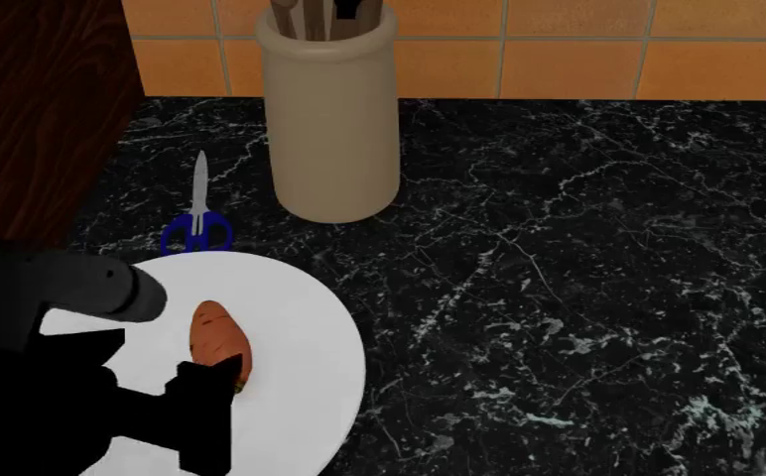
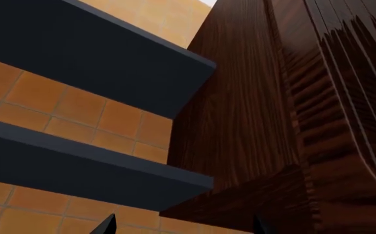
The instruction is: Pick the sweet potato from the counter and place it in the microwave.
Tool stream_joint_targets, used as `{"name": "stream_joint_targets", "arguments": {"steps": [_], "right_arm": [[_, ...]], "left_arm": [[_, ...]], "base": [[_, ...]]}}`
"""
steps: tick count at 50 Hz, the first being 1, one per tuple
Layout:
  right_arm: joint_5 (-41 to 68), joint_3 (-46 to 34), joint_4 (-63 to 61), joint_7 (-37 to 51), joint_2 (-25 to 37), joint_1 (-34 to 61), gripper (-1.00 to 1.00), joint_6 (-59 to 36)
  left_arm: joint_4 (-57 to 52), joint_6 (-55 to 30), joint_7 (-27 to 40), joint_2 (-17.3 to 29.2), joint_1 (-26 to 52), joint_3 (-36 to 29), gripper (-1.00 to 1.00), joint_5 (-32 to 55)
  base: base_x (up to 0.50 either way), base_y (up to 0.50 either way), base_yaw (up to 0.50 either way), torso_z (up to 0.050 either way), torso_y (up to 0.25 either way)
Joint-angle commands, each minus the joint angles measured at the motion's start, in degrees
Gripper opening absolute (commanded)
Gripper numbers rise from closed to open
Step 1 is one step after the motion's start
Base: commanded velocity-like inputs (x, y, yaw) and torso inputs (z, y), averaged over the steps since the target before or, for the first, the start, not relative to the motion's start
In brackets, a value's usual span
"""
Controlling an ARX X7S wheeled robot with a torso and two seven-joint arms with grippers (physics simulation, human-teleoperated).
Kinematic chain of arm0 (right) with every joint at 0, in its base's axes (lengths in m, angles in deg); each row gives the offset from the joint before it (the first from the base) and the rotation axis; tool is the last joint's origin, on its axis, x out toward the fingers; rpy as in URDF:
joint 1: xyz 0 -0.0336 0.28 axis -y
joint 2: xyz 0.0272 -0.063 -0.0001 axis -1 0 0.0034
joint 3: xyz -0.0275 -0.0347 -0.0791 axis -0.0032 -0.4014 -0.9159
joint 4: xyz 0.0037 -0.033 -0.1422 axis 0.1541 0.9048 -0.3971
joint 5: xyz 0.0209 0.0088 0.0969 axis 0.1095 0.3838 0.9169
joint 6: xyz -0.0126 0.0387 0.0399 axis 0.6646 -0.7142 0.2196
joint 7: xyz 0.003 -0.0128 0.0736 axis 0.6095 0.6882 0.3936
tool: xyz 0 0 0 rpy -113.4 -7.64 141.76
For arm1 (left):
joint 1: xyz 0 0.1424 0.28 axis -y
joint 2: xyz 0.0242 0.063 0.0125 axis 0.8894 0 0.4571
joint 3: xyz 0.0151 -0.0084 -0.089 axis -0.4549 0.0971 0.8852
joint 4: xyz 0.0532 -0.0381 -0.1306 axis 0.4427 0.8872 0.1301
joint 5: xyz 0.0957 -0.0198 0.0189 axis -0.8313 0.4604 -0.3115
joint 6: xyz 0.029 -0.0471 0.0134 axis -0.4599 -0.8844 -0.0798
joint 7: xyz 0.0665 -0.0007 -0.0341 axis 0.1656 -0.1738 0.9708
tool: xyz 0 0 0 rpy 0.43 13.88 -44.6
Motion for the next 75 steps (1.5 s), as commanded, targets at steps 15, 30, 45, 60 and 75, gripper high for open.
{"name": "stream_joint_targets", "arguments": {"steps": [15,30,45,60,75], "right_arm": [[-0.8,-1.3,0.0,0.2,0.9,0.0,1.0,-0.7],[-0.4,-1.5,0.0,5.6,7.6,0.0,1.0,-3.5],[-1.2,-3.3,0.0,8.9,10.5,0.0,1.0,-5.0],[-0.9,-2.2,0.0,6.2,7.8,0.0,1.0,-4.3],[-0.8,-2.0,0.0,6.2,7.9,0.0,1.0,-4.5]], "left_arm": [[12.7,2.9,-6.9,-3.0,5.5,-6.7,1.0,-10.9],[17.8,6.2,-11.2,-3.1,6.9,-9.2,1.0,-16.1],[22.8,9.6,-16.1,-3.7,7.2,-12.8,1.0,-21.4],[25.2,11.5,-18.7,-4.6,7.8,-15.7,1.0,-24.3],[25.5,12.2,-19.4,-4.6,6.9,-17.3,1.0,-25.2]], "base": [[0.0,0.0,0.0,0.0,0.0],[0.0,0.0,0.0,0.0,0.0],[0.0,0.0,0.0,0.0,0.0],[0.0,0.0,0.0,0.0,0.0],[0.0,0.0,0.0,0.0,0.0]]}}
